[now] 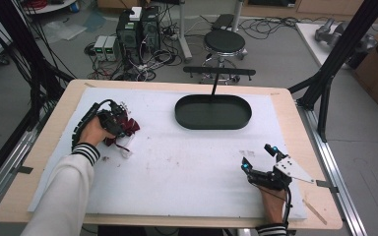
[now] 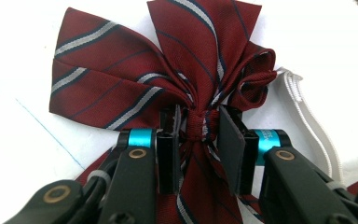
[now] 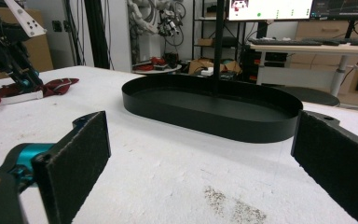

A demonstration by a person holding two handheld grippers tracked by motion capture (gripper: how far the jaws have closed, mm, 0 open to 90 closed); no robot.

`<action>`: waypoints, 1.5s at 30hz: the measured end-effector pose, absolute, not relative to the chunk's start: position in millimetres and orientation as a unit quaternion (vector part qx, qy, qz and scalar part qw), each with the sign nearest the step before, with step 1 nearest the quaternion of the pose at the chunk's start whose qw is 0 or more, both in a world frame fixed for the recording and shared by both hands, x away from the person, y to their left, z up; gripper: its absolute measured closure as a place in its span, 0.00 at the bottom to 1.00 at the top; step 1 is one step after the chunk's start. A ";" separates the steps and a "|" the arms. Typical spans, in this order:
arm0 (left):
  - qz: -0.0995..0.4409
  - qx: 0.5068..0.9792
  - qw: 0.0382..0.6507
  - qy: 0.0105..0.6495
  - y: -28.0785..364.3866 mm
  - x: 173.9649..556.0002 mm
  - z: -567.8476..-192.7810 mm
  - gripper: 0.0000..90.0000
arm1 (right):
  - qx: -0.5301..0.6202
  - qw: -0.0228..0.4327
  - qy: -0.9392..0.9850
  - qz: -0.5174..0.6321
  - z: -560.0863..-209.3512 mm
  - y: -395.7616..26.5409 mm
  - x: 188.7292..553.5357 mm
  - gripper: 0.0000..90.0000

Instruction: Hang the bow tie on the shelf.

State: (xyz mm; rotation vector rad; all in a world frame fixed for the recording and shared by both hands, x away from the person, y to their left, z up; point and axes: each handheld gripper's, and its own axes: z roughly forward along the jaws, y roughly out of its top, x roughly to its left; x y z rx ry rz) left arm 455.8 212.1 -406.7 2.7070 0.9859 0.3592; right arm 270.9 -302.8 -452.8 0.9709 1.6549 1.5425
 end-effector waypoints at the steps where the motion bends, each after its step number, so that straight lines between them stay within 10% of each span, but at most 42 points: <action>1: 0.123 0.926 0.118 0.338 211.8 455.9 -406.9 0.79 | 0.372 0.334 0.634 0.590 -452.8 -302.9 270.9 0.04; 22: 0.136 0.915 0.140 0.354 215.6 451.2 -404.8 0.84 | 0.373 0.333 0.634 0.591 -452.8 -302.7 270.6 0.04; 45: 0.204 0.840 0.305 0.400 233.0 437.8 -355.6 0.84 | 0.373 0.335 0.634 0.589 -452.7 -302.5 270.6 0.04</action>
